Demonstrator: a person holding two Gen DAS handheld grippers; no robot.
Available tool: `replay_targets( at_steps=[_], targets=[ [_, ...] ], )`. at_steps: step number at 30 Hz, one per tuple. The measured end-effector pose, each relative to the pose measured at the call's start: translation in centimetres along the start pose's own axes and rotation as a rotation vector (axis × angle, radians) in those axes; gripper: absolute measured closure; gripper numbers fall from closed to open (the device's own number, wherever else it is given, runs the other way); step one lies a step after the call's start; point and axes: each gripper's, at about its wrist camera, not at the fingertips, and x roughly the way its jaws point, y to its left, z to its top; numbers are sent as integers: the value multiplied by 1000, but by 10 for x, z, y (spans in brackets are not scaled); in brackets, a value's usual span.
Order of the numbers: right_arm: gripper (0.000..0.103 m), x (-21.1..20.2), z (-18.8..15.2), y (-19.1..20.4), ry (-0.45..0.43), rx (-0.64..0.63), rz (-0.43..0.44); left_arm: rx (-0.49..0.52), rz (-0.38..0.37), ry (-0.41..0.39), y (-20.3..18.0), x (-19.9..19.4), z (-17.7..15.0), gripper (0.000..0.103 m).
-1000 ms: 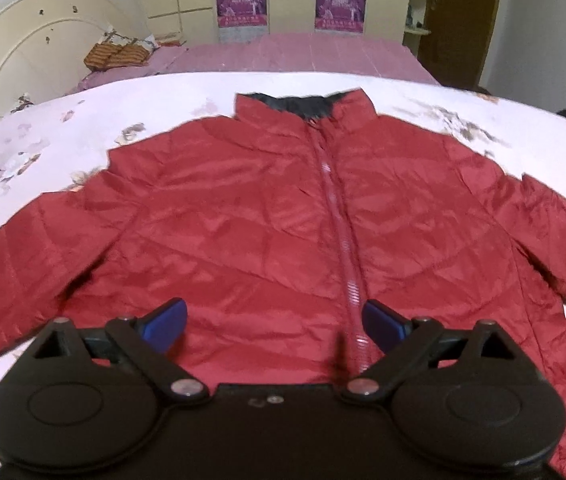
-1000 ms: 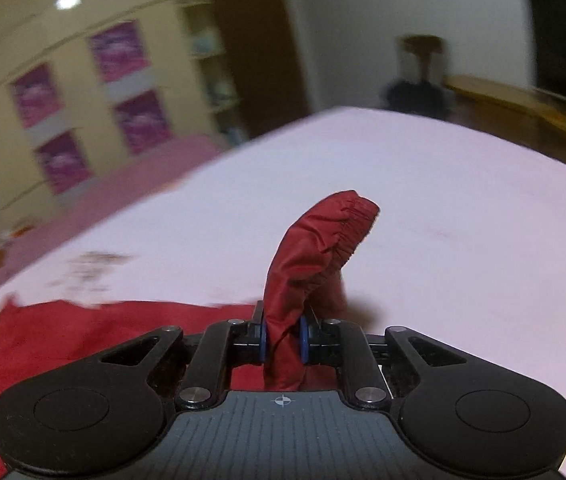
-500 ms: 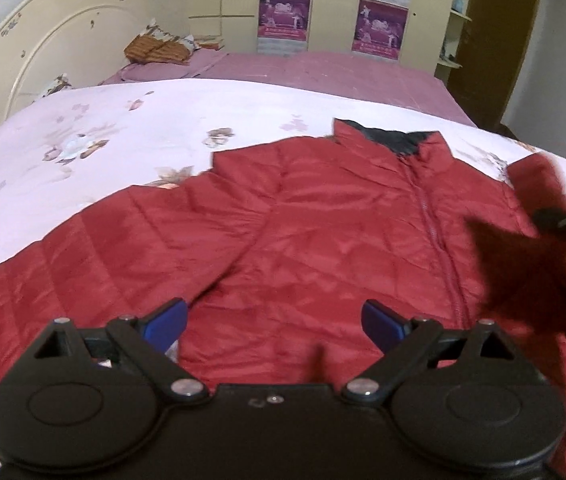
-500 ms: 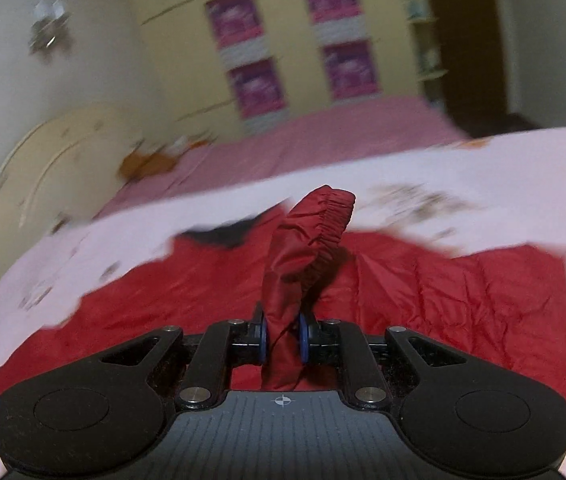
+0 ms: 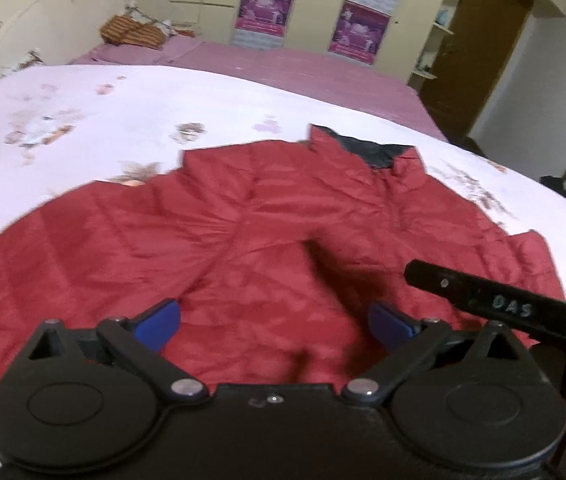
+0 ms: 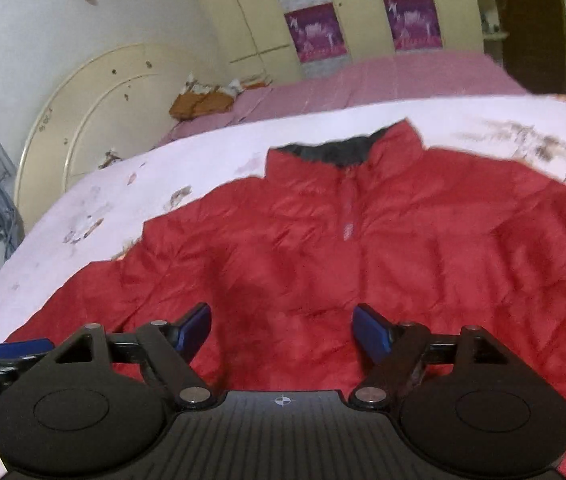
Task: Fold large clothes
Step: 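Carry the grasped sleeve with the right tool across the jacket body, then release the sleeve with the right tool while the left tool grasps and places the cuff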
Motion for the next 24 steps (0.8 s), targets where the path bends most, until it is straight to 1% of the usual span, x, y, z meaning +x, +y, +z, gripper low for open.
replay_targets(
  at_steps=[1,4,7,8,9,10,11,13,14,15,18,19,20,21,22,24],
  targets=[
    [26,-5,3,-4,-12,4,-16,2,-18,9,-4,4,1,2],
    [26,-24,8,-18,-66,-26,-104,20,-69,45,-21,22,1,2],
    [26,-42,5,-39,-102,-55,-206,16,-94,85,-33,44,1,9],
    [26,-48,4,-48,-111,-55,-238,12,-109,83,-34,50,0,19],
    [26,-53,2,-56,-117,-48,-258,11,-114,76,-36,55,0,31],
    [26,-57,1,-64,-122,-36,-279,11,-116,73,-37,60,-1,37],
    [26,-61,0,-72,-125,-22,-298,9,-115,71,-38,62,-1,47],
    [26,-67,-1,-87,-132,7,-331,11,-99,63,-37,66,-2,69],
    [26,-68,0,-92,-134,15,-344,6,-107,55,-34,66,-3,87],
    [26,-69,0,-97,-137,22,-356,-3,-99,51,-31,65,-3,87],
    [26,-70,2,-108,-136,32,-374,-20,-68,-13,-19,52,-1,88],
    [36,-68,1,-110,-131,30,-374,-28,-54,-26,-14,48,1,88],
    [55,-64,2,-111,-116,25,-369,-36,-42,-32,-9,47,3,88],
    [58,-59,2,-111,-96,24,-363,-40,-26,-34,-4,47,4,88],
    [58,-53,0,-112,-83,22,-356,-41,-9,-27,1,49,4,88],
    [58,-38,-3,-113,-52,1,-373,-50,13,-3,9,57,1,88]
  ],
)
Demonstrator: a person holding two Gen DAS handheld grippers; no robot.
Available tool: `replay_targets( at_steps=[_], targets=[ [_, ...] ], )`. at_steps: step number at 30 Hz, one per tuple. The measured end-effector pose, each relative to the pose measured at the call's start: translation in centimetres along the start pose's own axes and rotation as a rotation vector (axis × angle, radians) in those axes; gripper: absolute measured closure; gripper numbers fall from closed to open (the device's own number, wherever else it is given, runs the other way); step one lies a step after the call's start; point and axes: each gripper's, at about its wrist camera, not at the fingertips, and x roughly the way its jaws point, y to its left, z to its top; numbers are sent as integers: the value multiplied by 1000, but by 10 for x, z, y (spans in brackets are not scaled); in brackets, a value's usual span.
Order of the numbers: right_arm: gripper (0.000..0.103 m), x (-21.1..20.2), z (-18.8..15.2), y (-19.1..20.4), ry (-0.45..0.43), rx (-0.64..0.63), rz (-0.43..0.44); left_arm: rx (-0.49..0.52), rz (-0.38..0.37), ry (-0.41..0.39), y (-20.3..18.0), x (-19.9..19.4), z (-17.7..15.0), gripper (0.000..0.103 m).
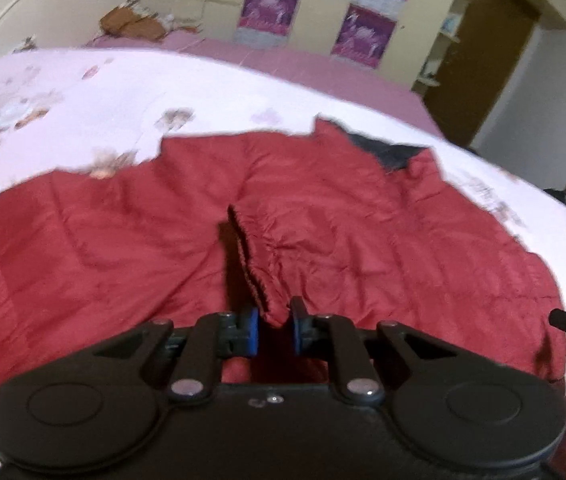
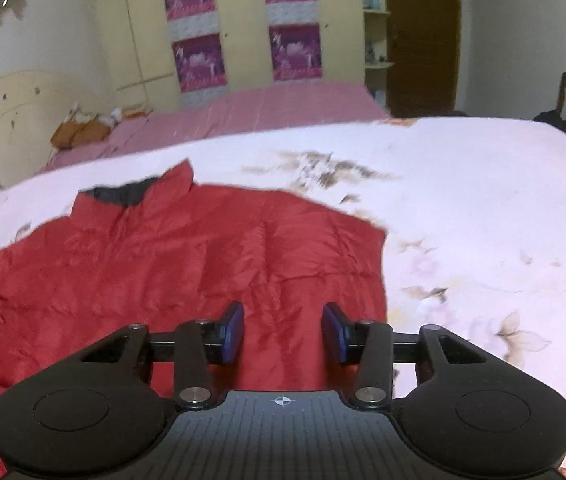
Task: Fold large clothes
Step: 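Release the sleeve with the right tool while the left tool grasps and places the cuff, then move the left tool to the other sleeve cuff and grasp it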
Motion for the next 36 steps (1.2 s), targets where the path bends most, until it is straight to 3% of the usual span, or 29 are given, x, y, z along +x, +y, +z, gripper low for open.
replay_targets(
  at_steps=[3,8,10,12,14,18,22,28,36],
  targets=[
    [58,24,-10,-3,70,-37,-77,11,9,9,4,8,-5,88],
    [58,27,-12,-8,93,-68,-84,15,29,18,2,6,-4,82],
    [58,17,-6,-9,51,-31,-52,16,45,10,0,0,-3,68],
    [58,16,2,-5,20,-50,-55,20,65,-13,-2,-8,-2,45],
    [58,22,11,-5,13,-54,-64,23,81,-73,-4,-20,0,40],
    [58,34,32,-15,-9,-16,-83,45,58,-161,-12,-39,7,40],
    [58,50,44,-13,-12,-38,-78,96,39,-120,-25,-19,11,40],
    [58,88,45,-25,28,-52,-130,130,100,-44,-24,21,-2,36],
    [58,83,46,-28,57,-15,-125,100,90,1,-17,21,0,37]
  ],
)
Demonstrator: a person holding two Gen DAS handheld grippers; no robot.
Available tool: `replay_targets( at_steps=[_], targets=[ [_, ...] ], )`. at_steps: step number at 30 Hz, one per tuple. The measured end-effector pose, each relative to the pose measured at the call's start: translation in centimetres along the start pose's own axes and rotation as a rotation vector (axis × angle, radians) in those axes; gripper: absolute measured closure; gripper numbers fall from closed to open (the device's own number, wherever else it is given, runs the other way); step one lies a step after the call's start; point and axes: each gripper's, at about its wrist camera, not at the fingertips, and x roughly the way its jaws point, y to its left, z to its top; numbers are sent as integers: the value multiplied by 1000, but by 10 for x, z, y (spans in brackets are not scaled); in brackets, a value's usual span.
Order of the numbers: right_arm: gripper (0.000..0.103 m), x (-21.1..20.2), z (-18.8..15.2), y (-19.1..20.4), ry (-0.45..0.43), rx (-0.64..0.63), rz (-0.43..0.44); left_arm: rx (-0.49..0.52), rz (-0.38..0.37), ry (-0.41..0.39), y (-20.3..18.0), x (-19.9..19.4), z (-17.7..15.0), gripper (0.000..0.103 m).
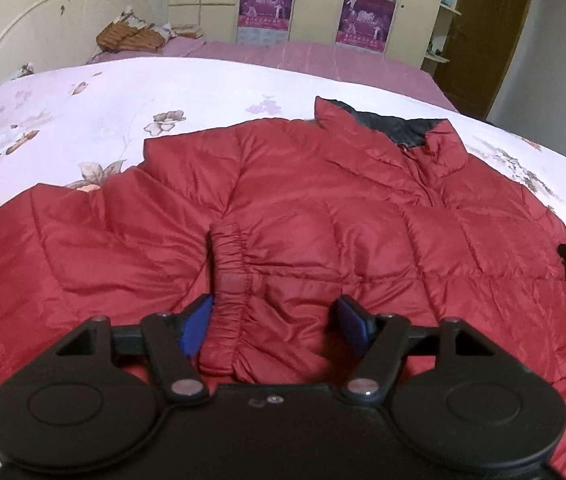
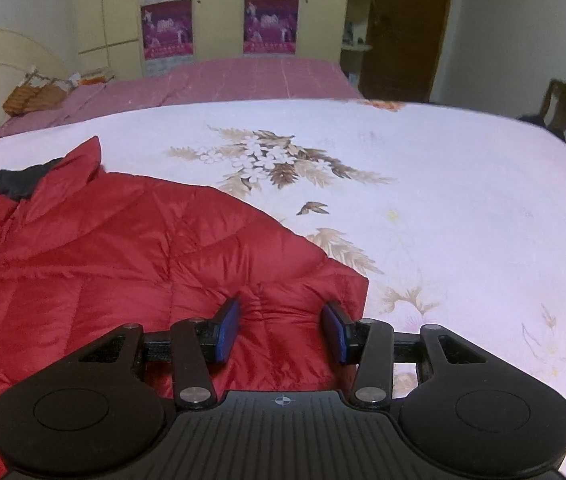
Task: Fold large clothes
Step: 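Move the left tool to the other sleeve cuff and grasp it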
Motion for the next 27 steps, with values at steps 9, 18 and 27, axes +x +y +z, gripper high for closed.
replay_targets(
  at_steps=[9,18,27],
  targets=[
    [58,-61,-31,44,-56,-81,145,-53,18,22,13,-30,-3,29],
    [58,-71,-66,108,19,-229,250,-96,55,23,37,-58,-20,27],
    [58,-87,-63,132,-2,-226,299,-205,100,20,87,-88,-43,25]
  ],
)
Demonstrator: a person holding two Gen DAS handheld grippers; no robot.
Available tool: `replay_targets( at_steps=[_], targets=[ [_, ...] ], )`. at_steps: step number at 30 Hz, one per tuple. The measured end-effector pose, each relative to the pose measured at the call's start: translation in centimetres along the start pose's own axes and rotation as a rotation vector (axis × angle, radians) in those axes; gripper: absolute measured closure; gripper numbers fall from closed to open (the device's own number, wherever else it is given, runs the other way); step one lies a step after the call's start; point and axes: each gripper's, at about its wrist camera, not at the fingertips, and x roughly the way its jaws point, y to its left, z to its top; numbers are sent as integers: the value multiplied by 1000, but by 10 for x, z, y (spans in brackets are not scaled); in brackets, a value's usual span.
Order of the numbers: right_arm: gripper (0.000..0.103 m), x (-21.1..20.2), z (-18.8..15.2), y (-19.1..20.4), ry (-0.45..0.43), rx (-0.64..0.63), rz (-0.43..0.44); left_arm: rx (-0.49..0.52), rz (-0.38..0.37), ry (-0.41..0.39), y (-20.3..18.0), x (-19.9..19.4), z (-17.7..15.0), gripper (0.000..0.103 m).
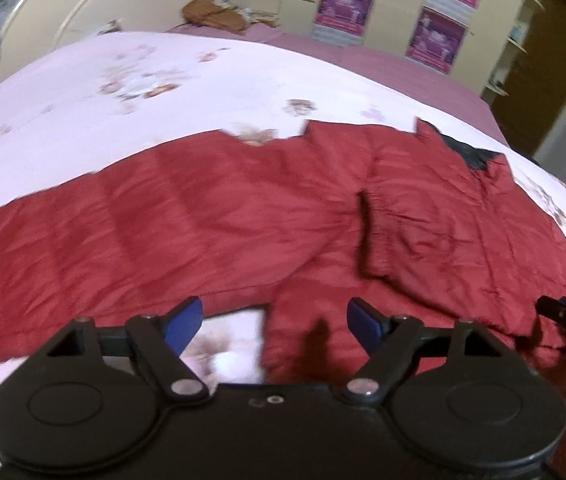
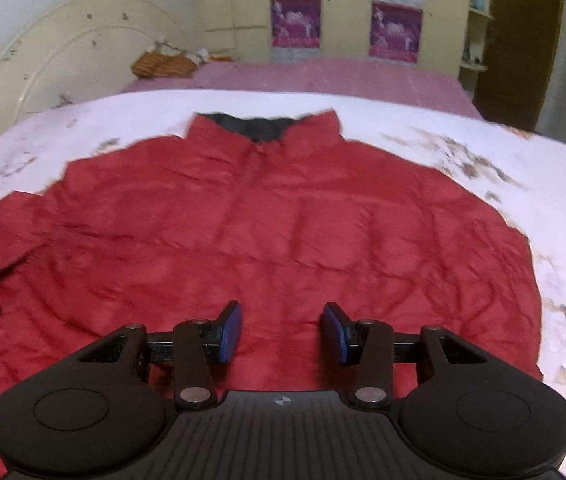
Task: Fold large clothes
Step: 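Move the left tool to the other sleeve cuff and grasp it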
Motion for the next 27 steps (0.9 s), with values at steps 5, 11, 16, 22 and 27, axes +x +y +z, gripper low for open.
replay_targets(
  at_steps=[5,11,16,22,27],
  targets=[
    [58,14,-5,22,49,-44,0,-67,29,7,37,-13,-11,25],
    [58,6,11,38,-17,-28,48,-168,70,15,84,-31,-23,25],
    [58,6,16,70,-26,-67,109,-326,94,7,130,-50,-39,25],
    [58,17,13,102,-6,-107,151,-546,90,-47,189,-70,-62,39],
    [58,25,13,113,-2,-124,152,-732,103,-127,231,-77,-73,40]
  ],
)
